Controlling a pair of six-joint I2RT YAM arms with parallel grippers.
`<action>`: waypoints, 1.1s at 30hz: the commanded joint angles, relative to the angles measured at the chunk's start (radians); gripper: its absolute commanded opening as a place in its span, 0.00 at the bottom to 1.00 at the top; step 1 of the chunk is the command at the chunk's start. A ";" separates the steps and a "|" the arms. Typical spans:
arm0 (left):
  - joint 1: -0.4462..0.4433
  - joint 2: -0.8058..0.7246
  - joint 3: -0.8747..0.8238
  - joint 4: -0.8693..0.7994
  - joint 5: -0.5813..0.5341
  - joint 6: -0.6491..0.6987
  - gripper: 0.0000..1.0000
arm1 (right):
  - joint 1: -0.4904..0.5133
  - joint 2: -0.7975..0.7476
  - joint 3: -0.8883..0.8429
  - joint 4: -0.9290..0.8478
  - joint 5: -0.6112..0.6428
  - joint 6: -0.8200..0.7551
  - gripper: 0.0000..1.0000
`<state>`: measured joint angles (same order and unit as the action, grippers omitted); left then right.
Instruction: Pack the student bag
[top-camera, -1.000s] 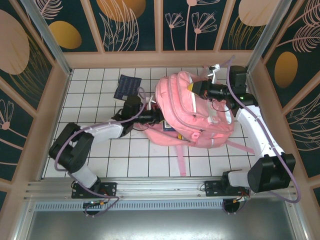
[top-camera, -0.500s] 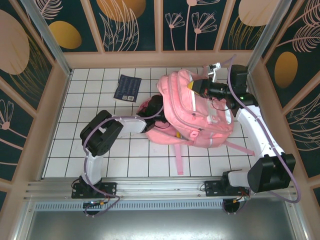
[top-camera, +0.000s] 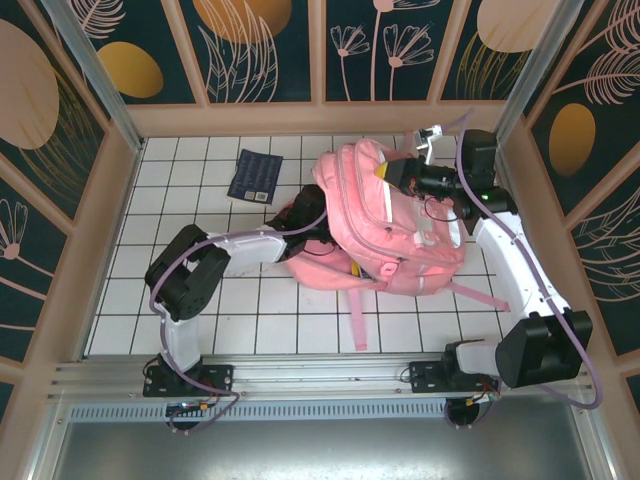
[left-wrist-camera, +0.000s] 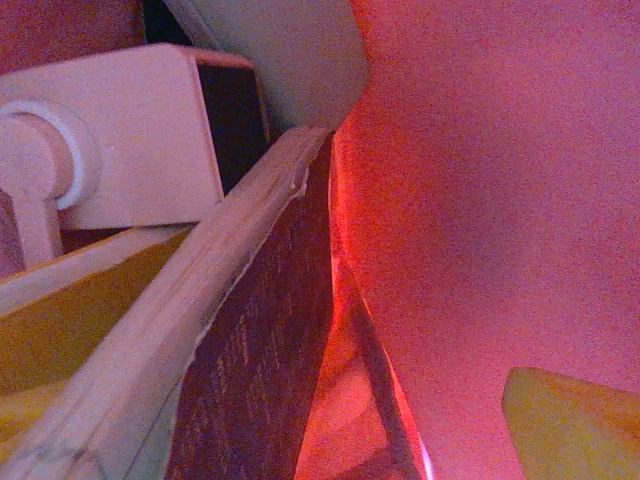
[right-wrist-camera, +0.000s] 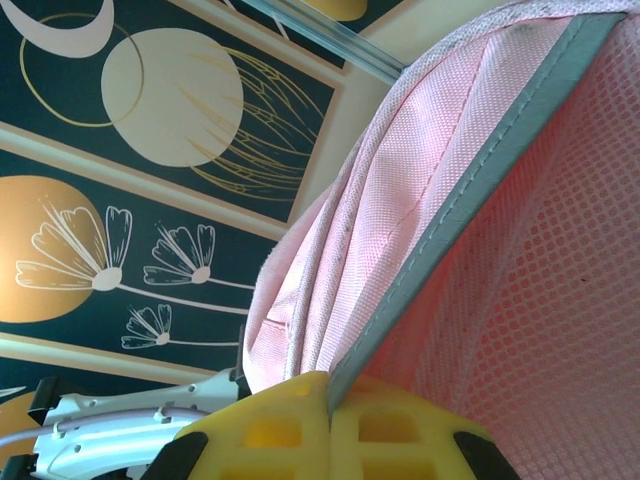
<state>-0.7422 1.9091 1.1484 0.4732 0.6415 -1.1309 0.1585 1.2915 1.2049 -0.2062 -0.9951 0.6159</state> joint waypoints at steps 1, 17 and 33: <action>0.032 -0.081 -0.022 -0.027 -0.025 0.053 0.93 | -0.005 -0.081 0.045 0.129 -0.031 -0.036 0.00; 0.130 -0.357 -0.083 -0.281 -0.126 0.252 0.99 | -0.024 -0.070 0.021 0.041 0.141 -0.082 0.00; 0.276 -0.601 -0.192 -0.600 -0.470 0.389 0.99 | 0.138 0.098 0.042 -0.224 0.821 -0.239 0.00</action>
<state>-0.5293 1.4006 0.9829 -0.0887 0.2245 -0.7734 0.3111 1.3434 1.2232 -0.3721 -0.5213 0.4496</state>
